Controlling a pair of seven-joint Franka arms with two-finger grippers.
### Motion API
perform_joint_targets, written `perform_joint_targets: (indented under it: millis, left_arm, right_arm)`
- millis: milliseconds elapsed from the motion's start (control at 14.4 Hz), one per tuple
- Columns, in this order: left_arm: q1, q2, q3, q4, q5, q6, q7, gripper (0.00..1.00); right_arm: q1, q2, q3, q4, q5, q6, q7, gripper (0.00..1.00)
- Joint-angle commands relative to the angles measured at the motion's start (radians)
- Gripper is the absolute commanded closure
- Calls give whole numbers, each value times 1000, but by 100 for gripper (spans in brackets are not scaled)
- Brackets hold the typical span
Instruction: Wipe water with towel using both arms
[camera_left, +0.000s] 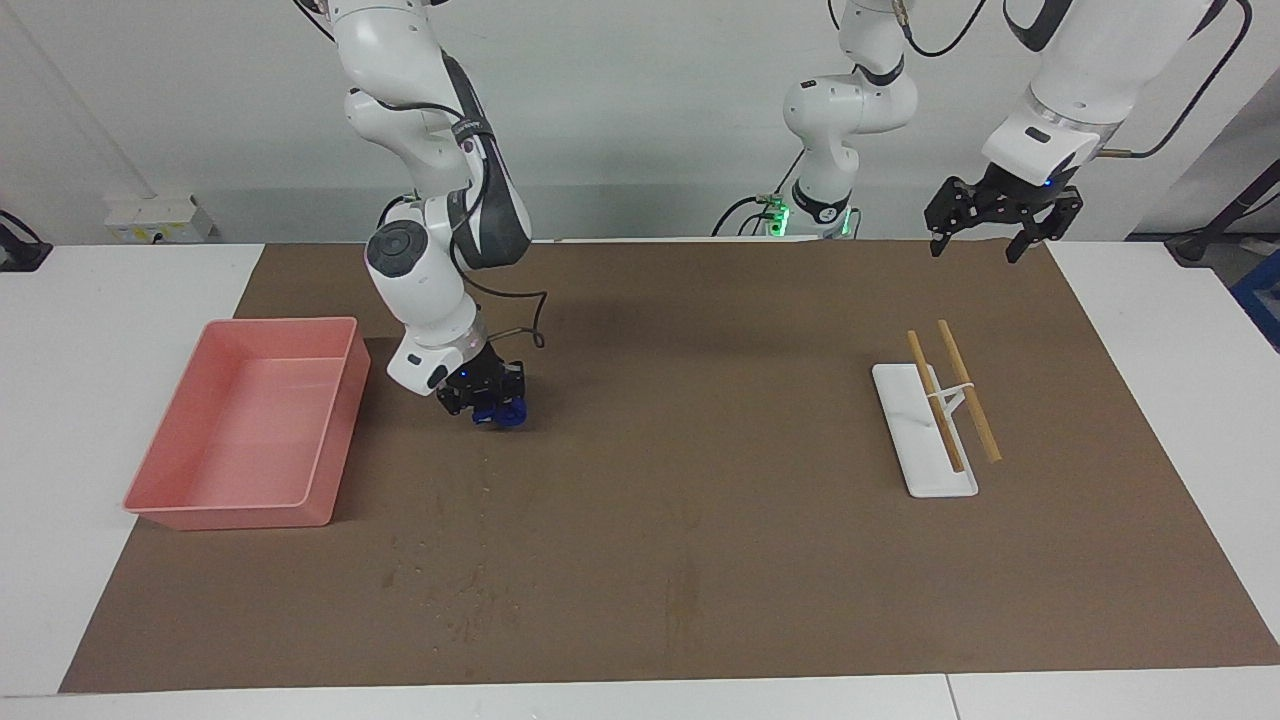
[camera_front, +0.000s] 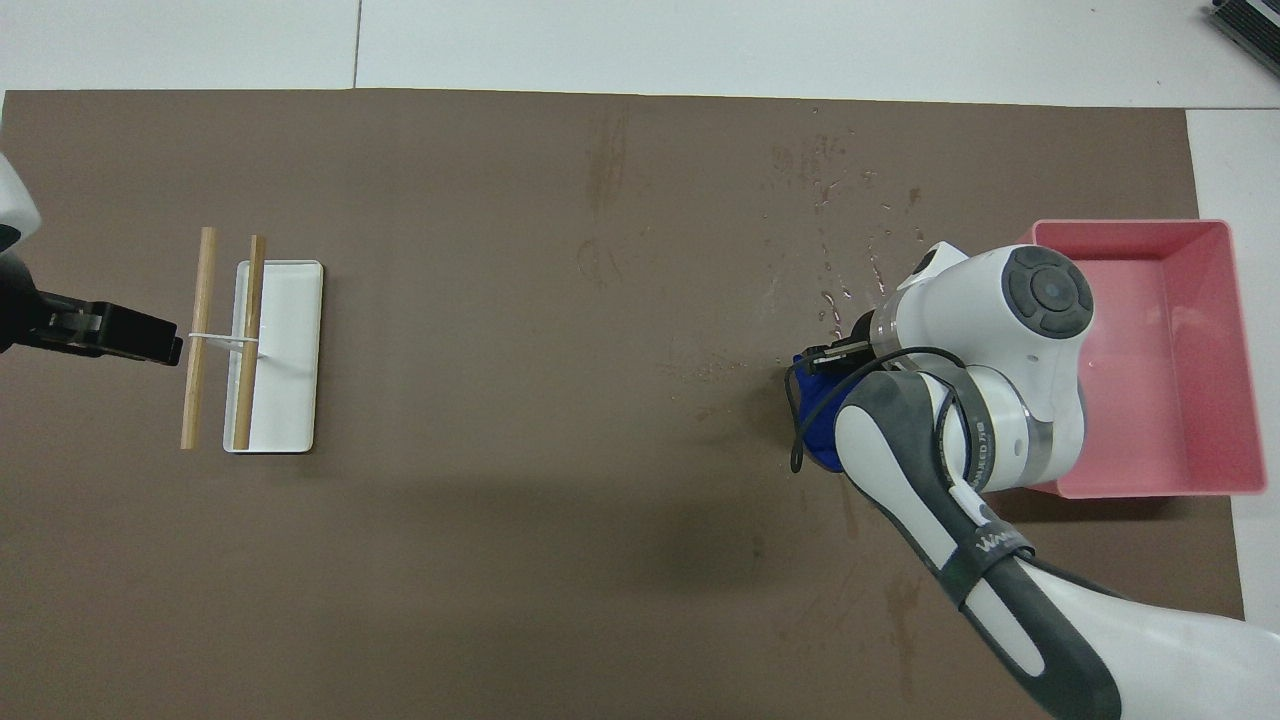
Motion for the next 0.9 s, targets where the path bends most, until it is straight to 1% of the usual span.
perform_joint_targets:
  millis: [0,278,487,556,695,834]
  left_arm:
    - [2,-24,0,-22,11,-9,4,0]
    - [2,-24,2,-22,11,-9,4,0]
    - [2,-24,0,-22,11,-9,6,0]
    - [2,-24,0,-22,11,-9,4,0]
    - [2,-24,0,-22,11,-9,6,0]
    - [2,-24,2,-22,11,-9,4,0]
  right_arm:
    - [-24,-21,4,-29,-11,-53,-12,100]
    - [-31,-67,4,-105,-8,-136,29,100]
    - [-53,-100,5,-176,-7,-145,37,100]
    - [-53,-110,4,-199,19,-141,32,100]
    - [-44,-110,4,-228,61,-93,32,100]
    - [-22,-86,5,-228,61,14,40,100]
